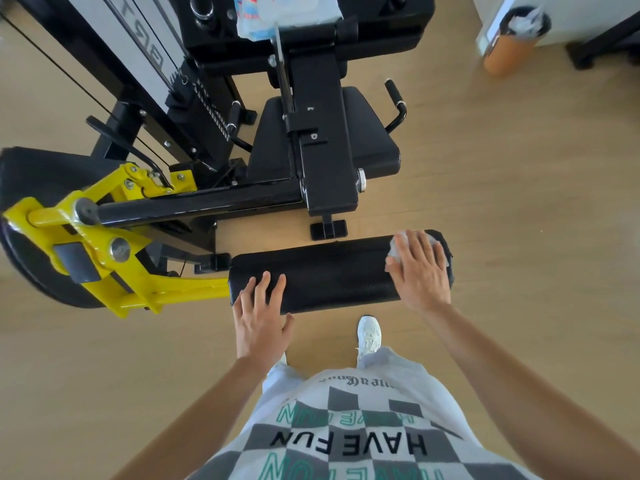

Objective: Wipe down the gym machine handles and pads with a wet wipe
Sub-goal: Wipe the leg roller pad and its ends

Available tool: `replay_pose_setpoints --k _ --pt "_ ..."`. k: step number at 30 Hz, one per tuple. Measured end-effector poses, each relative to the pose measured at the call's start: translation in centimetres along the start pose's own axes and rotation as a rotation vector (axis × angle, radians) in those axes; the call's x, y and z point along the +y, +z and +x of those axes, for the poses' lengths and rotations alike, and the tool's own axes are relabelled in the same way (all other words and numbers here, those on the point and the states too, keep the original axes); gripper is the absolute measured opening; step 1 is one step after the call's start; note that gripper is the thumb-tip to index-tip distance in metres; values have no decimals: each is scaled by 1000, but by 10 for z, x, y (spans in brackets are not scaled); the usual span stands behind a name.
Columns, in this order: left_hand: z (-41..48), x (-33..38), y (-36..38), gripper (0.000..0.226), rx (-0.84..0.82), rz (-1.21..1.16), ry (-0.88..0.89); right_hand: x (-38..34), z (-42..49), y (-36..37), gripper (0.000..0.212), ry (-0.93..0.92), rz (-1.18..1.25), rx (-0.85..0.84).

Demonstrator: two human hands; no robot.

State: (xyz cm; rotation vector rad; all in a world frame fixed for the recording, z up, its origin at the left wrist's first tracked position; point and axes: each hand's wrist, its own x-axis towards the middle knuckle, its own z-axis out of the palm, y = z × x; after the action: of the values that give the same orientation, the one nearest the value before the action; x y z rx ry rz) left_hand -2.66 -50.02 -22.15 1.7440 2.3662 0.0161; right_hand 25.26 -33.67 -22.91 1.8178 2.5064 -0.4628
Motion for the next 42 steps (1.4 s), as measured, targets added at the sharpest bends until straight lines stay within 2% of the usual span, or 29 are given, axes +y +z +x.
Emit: replay_pose_setpoints --k 5,12,14,18,22,25,30,35,38,42 --pt "-2 -2 2 78 20 -28 5 -16 0 5 57 80 7 -10" --pt "-4 -20 -1 74 45 -134 66 -92 -7 24 57 -163 6 -90" --pt "-5 -32 -2 73 78 -174 30 -113 -7 30 55 -258 -10 -120" --pt "1 -60 -1 91 53 -224 -103 -153 -8 37 57 -413 1 -173" --pt "2 -77 8 98 14 -302 -36 -160 -9 40 61 -507 18 -180" --pt "-3 -77 8 94 42 -335 -35 -152 -5 35 65 -516 48 -165" --pt "-18 -74 5 83 64 -390 -33 -171 7 34 66 -376 54 -140" --pt "-35 -82 8 82 85 -524 -23 -207 3 40 63 -496 -8 -205" --pt "-36 -89 7 74 125 -614 -47 -233 -2 44 67 -586 -19 -240" --pt "-34 -94 2 59 193 -693 -248 -253 -4 49 78 -718 -22 -304"
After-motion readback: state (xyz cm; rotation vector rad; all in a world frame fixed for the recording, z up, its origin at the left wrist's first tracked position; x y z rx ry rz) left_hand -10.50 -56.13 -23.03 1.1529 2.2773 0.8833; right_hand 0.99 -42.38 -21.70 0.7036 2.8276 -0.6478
